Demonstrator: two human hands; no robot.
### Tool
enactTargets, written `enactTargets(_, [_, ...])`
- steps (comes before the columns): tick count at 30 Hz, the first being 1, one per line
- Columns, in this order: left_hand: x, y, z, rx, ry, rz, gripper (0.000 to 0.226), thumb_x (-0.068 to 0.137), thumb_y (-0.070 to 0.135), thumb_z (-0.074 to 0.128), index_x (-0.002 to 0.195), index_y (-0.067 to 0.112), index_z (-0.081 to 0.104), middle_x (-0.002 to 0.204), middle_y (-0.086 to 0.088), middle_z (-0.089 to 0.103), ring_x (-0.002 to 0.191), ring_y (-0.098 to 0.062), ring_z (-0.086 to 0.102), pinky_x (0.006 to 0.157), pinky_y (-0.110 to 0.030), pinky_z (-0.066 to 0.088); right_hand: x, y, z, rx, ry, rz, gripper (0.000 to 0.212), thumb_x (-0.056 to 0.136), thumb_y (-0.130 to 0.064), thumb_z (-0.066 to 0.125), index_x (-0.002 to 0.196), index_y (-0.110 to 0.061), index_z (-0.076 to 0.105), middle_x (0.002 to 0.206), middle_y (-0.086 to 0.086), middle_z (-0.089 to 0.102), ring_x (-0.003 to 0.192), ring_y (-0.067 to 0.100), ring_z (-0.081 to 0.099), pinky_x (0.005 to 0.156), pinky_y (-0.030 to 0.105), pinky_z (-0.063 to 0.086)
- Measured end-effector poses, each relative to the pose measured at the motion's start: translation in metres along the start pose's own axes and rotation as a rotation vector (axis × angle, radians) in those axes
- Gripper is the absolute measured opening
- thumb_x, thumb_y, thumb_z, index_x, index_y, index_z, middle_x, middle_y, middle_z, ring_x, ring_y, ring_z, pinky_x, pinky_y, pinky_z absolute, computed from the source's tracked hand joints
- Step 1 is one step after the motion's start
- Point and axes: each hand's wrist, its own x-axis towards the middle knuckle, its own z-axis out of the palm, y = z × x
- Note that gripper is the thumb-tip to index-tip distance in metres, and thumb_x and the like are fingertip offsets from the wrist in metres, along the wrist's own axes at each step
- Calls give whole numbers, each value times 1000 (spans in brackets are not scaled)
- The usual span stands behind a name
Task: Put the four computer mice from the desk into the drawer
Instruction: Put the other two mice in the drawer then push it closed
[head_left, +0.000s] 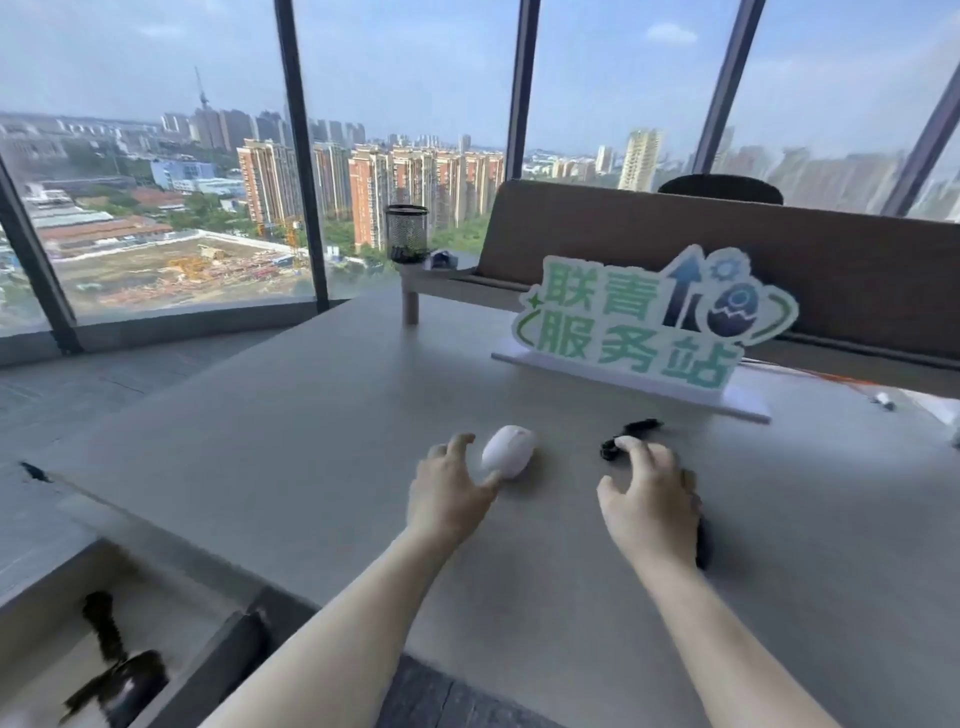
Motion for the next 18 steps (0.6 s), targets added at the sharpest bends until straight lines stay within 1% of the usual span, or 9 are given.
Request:
enactTargets(2, [12,19,23,78,1,23,68,77,47,63,138,28,42,138,-10,50,125,-33,47,100,-39,42,7,26,-3,-126,-125,85,57,81,-31,64,135,-28,46,132,11,47,120,39,44,102,46,38])
enactTargets(4, [22,32,44,187,0,48,70,76,50,59,139,32,37,141,-9,46,126,-35,44,100,-40,40,10,47,-2,-186,-213,121,67,82,-37,63,143,-29,36,140,14,42,124,39,43,105,44,38])
enactTargets(7, [36,40,65,303,-3,63,67,80,48,56,141,31,35,136,-10,47,124,-35,43,100,-40,36,14,63,0,-154,-207,116,64,86,-29,60,145,-28,34,137,18,47,121,38,46,102,41,41])
enactTargets(10, [44,38,73,368,77,84,48,85,42,51,131,28,47,124,-13,55,117,-36,47,92,-39,38,15,68,-1,-104,-192,79,61,85,-21,59,142,-27,39,129,16,51,116,36,47,96,39,43])
enactTargets(12, [43,38,70,317,105,67,44,83,39,53,126,28,51,119,-13,56,113,-36,50,89,-39,40,16,64,-4,-39,-160,48,60,85,-18,61,141,-26,42,127,15,52,114,35,47,93,39,44])
enactTargets(14, [36,38,57,213,138,36,46,79,37,56,124,29,52,115,-12,55,109,-35,52,86,-38,41,14,50,-9,59,-132,7,60,85,-18,63,141,-26,42,127,13,51,116,33,46,91,38,44])
enactTargets(16, [26,33,33,117,198,20,46,77,37,58,122,29,53,112,-10,54,106,-33,52,83,-37,43,10,27,-15,169,-104,-67,58,85,-19,64,139,-27,44,127,11,52,118,30,46,91,35,43])
enactTargets(18, [11,20,0,32,265,2,45,77,36,60,121,30,53,111,-8,53,108,-30,51,80,-36,46,1,-5,-20,274,-67,-153,56,85,-19,65,137,-27,47,127,10,53,118,26,48,91,31,41])
